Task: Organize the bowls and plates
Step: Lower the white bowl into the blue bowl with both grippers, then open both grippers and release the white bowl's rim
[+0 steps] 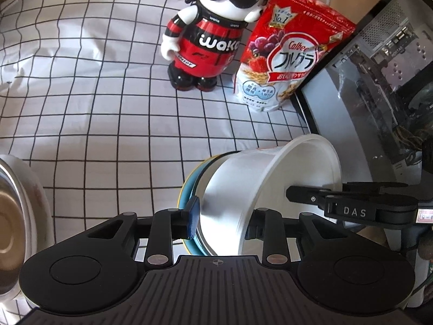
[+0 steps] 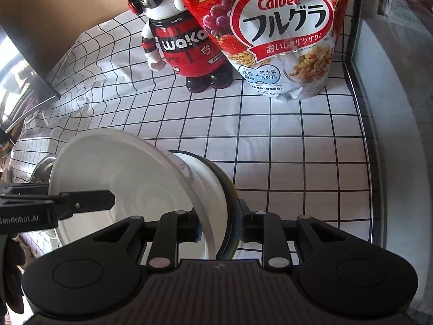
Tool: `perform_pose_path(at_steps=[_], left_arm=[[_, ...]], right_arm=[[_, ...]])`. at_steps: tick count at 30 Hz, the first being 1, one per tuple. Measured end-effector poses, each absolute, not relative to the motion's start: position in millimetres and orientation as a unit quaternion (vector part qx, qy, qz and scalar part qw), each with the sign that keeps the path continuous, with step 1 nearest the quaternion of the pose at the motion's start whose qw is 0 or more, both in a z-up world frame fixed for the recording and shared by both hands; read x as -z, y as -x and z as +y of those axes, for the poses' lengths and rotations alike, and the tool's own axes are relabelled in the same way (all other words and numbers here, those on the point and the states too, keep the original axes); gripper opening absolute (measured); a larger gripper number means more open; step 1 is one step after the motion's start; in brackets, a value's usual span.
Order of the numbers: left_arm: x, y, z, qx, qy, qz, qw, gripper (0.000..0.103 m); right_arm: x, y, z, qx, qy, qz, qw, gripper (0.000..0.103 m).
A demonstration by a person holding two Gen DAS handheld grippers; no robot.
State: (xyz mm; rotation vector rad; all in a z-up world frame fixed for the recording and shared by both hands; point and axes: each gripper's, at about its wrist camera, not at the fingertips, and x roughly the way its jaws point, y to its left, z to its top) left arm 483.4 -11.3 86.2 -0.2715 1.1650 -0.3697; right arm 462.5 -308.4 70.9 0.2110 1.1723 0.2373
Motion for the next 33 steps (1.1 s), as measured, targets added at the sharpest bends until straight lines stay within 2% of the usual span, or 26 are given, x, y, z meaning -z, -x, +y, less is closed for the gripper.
perform_pose_path(at_steps=[12, 20, 26, 33], left_arm=[[-69.6, -491.9, -13.8, 0.141, 0.101, 0.559, 0.811, 0.032], [-77.6, -492.1, -7.4, 0.141, 0.114, 0.545, 0.819, 0.032], [-73.6, -489.0, -9.3, 0.136, 0.105, 0.546, 0.820, 0.035], [-59.2, -483.8, -11.7, 0.135, 0.092, 0.559, 0.813, 0.034]], right_arm=[[-69.3, -455.7, -313.0, -0.114, -0.110, 0.554, 0.817, 0.025], [-54.6, -461.0, -320.9, -0.091, -0.119, 0.566, 0.811, 0.025], [-48.0, -461.1, -316.3, -0.092, -0.113, 0.572, 0.807, 0.025], [-38.8, -463.3, -318.5, -0.101, -0.138, 0.580, 0.796, 0.033]])
